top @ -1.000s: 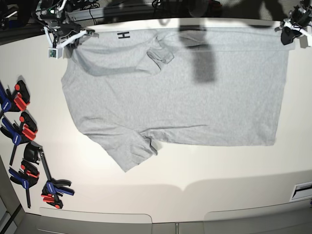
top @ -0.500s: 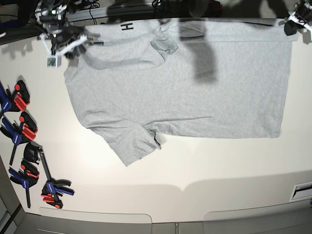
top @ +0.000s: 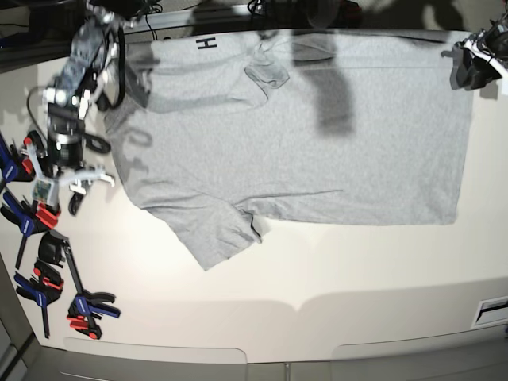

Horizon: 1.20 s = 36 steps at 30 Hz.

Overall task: Fold the T-shirt properly
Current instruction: 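Release the collar edge and move the right gripper to the hem corner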

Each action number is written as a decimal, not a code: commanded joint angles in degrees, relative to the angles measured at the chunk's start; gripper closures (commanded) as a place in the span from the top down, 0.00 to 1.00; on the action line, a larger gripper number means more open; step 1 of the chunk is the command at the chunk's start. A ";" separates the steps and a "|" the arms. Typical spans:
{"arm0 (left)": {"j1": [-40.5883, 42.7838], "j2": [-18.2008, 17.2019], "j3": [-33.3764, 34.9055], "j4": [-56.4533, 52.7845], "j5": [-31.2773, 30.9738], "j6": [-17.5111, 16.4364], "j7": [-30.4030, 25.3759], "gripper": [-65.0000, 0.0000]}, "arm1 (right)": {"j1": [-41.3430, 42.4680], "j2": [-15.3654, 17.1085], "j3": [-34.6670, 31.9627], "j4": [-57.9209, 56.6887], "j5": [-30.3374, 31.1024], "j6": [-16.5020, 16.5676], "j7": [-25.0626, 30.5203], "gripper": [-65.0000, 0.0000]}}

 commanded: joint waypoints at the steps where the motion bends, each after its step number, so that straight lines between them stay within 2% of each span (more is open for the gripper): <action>1: 0.37 -0.87 -0.66 0.74 -0.83 -0.35 -1.36 0.30 | 2.91 1.55 0.26 -1.99 0.15 -0.39 1.44 0.37; 4: 0.37 -0.87 -0.66 0.74 -0.79 -0.35 -1.33 0.30 | 9.75 4.98 0.28 -15.69 3.23 1.18 -1.53 0.37; 6: 0.35 -0.87 -0.66 0.74 0.26 -0.33 -1.36 0.30 | 15.41 8.28 0.28 -27.76 9.05 6.67 -6.47 0.37; 10: 0.37 -0.87 -0.66 0.74 0.63 0.37 -1.36 0.30 | 27.52 14.93 0.26 -53.11 24.52 20.68 -14.27 0.38; 11: 0.37 -0.87 -0.66 0.74 0.66 0.76 -1.36 0.30 | 30.36 16.28 0.26 -58.84 27.34 23.52 -16.15 0.40; 13: 0.37 -0.87 -0.66 0.74 0.63 0.72 -1.36 0.30 | 34.93 18.34 0.26 -68.39 29.90 27.04 -17.75 0.47; 17: 0.35 -0.87 -0.66 0.74 0.63 0.72 -1.33 0.30 | 38.25 19.65 0.04 -76.72 28.46 27.80 -17.55 0.49; 21: 0.33 -0.87 -0.66 0.74 0.61 0.74 -1.36 0.30 | 37.05 18.97 -2.73 -76.76 26.36 27.74 -17.94 0.49; 31: -0.44 -0.87 -0.66 0.74 0.46 0.74 -1.33 0.30 | 35.19 16.00 -13.60 -76.76 27.26 27.32 -17.88 0.49; 33: -0.46 -0.90 -0.66 0.74 0.46 0.76 -1.36 0.30 | 35.19 15.67 -13.81 -76.76 27.26 27.34 -17.90 0.41; 34: -0.63 -0.90 -0.66 0.74 0.46 0.76 -1.36 0.30 | 35.17 15.67 -13.81 -76.76 27.28 27.34 -17.90 0.33; 36: -1.44 -0.90 -0.66 0.74 0.94 1.95 -1.40 0.30 | 35.19 15.74 -13.79 -76.76 27.26 27.32 -17.92 0.08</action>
